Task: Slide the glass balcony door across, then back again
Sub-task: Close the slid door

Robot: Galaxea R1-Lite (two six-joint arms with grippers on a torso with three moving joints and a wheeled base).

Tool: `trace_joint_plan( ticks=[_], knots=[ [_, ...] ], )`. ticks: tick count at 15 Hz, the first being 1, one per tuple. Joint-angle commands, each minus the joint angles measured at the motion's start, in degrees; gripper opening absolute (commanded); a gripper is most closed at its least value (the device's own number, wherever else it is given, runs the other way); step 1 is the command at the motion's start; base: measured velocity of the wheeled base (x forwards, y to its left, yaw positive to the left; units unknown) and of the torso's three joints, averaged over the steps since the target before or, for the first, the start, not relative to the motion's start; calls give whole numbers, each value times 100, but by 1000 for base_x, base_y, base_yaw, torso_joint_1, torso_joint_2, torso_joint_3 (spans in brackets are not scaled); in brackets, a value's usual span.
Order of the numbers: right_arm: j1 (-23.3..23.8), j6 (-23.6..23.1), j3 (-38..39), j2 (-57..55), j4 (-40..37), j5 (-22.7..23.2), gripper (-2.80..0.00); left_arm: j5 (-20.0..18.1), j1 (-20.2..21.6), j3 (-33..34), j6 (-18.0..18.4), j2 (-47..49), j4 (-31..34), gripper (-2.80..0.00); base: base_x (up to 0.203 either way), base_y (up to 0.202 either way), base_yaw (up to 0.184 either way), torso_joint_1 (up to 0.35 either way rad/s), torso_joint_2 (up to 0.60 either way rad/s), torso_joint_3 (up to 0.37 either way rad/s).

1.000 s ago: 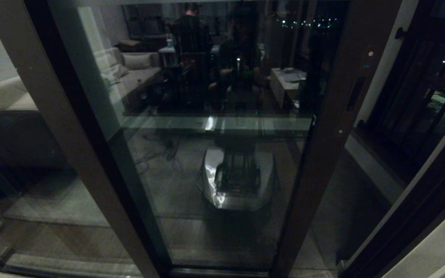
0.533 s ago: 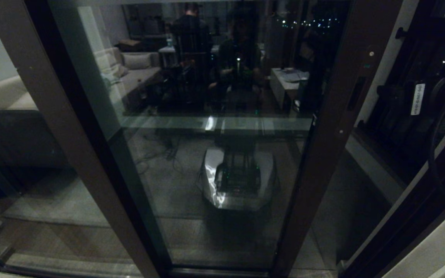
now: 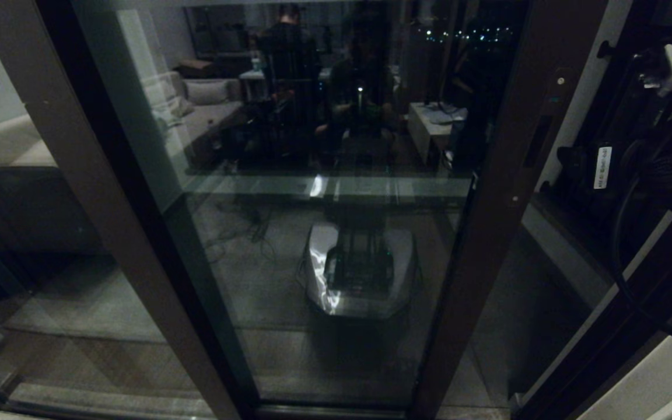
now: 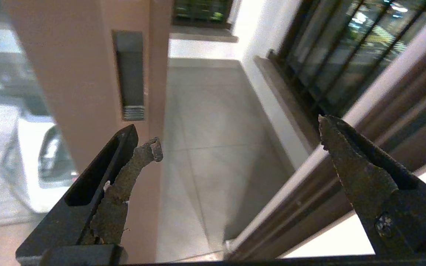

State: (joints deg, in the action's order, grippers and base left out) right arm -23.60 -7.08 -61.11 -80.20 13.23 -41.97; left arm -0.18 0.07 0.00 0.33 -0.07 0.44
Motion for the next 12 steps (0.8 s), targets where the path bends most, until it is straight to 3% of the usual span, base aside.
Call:
trace_joint_plan(
  ticks=[1, 5, 12],
  knots=[
    [-235, 1, 7, -30, 13, -282, 0, 1, 1, 9, -7, -1, 0, -280, 0, 0, 0, 0, 0, 0],
    [-376, 70, 65, -94, 13, -647, 0, 1, 1, 9, 1, -1, 0, -280, 0, 0, 0, 0, 0, 0],
    [-245, 9, -205, -246, 39, -658, 0, 1, 1, 9, 2, -1, 0, -280, 0, 0, 0, 0, 0, 0]
  ],
)
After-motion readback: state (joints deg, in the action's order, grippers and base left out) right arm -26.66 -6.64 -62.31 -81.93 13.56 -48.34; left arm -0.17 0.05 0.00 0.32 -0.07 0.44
